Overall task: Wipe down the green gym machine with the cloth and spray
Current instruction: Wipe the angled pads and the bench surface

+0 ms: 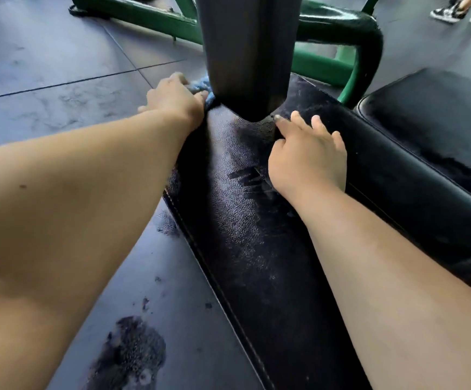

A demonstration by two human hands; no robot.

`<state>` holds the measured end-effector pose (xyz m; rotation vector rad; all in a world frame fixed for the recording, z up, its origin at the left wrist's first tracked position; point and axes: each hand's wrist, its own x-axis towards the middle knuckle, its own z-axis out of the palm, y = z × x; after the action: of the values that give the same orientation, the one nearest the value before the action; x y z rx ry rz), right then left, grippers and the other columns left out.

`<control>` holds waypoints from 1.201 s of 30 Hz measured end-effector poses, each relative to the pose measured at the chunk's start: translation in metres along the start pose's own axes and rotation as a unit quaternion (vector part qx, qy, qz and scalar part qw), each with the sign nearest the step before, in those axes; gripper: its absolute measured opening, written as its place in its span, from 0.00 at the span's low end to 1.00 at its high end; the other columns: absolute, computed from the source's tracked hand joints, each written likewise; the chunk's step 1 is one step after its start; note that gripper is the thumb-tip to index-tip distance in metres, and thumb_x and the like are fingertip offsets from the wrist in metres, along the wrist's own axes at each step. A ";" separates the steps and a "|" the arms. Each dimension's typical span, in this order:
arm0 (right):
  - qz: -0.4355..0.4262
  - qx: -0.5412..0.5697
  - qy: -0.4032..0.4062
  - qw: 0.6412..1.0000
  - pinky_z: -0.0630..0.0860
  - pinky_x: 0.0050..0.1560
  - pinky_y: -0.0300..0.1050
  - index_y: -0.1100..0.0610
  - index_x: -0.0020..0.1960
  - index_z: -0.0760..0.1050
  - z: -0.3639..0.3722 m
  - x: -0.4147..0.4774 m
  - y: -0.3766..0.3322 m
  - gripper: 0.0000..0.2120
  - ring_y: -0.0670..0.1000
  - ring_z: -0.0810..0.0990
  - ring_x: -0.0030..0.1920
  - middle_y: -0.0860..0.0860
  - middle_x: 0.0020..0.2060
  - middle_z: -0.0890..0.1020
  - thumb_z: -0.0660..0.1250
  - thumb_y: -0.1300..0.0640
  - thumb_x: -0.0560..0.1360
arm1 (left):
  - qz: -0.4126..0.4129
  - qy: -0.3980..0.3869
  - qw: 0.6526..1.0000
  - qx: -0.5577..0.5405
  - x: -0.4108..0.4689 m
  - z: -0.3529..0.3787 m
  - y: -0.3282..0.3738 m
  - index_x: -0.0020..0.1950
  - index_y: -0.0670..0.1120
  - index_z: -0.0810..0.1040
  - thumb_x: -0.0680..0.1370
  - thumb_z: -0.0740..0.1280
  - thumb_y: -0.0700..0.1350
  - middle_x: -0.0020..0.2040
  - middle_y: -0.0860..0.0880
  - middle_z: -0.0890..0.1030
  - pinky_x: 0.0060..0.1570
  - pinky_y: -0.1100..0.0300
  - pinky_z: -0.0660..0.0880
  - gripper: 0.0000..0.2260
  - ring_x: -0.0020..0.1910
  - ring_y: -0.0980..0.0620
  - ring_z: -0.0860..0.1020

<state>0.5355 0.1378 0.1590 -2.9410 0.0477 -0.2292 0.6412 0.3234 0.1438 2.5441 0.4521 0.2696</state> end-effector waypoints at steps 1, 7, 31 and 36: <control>0.000 -0.003 0.000 1.000 0.47 0.76 0.57 0.44 0.75 0.61 0.000 0.000 -0.001 0.24 0.52 0.52 0.78 0.46 0.77 0.58 0.50 0.54 0.80 | 0.048 -0.015 0.999 -0.003 -0.002 -0.001 -0.001 0.61 0.57 0.76 0.77 0.62 0.56 0.64 0.50 0.77 0.63 0.51 0.69 0.13 0.64 0.45 0.73; 0.008 -0.006 -0.008 1.000 0.45 0.77 0.57 0.44 0.76 0.59 -0.001 -0.001 -0.002 0.24 0.52 0.50 0.78 0.45 0.78 0.57 0.49 0.54 0.81 | 0.323 -0.099 0.940 -0.037 -0.076 -0.025 -0.032 0.65 0.54 0.78 0.79 0.65 0.44 0.66 0.55 0.76 0.66 0.68 0.62 0.15 0.67 0.56 0.72; 0.008 -0.019 0.003 1.000 0.47 0.76 0.57 0.47 0.76 0.60 -0.001 -0.001 -0.003 0.24 0.53 0.52 0.78 0.47 0.77 0.58 0.49 0.54 0.81 | 0.369 -0.154 0.917 -0.015 -0.079 -0.027 -0.050 0.74 0.52 0.67 0.82 0.56 0.39 0.75 0.57 0.64 0.75 0.50 0.48 0.21 0.74 0.58 0.60; 0.011 -0.016 0.006 1.000 0.47 0.76 0.57 0.46 0.76 0.60 0.001 -0.002 -0.004 0.24 0.53 0.52 0.78 0.46 0.77 0.59 0.49 0.54 0.81 | 0.073 -0.082 0.993 -0.042 -0.003 -0.022 -0.057 0.66 0.50 0.75 0.79 0.57 0.41 0.63 0.45 0.79 0.67 0.55 0.68 0.17 0.62 0.46 0.76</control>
<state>0.5338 0.1423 0.1585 -2.9699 0.0849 -0.2441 0.6176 0.3788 0.1313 2.4951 0.1880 0.1292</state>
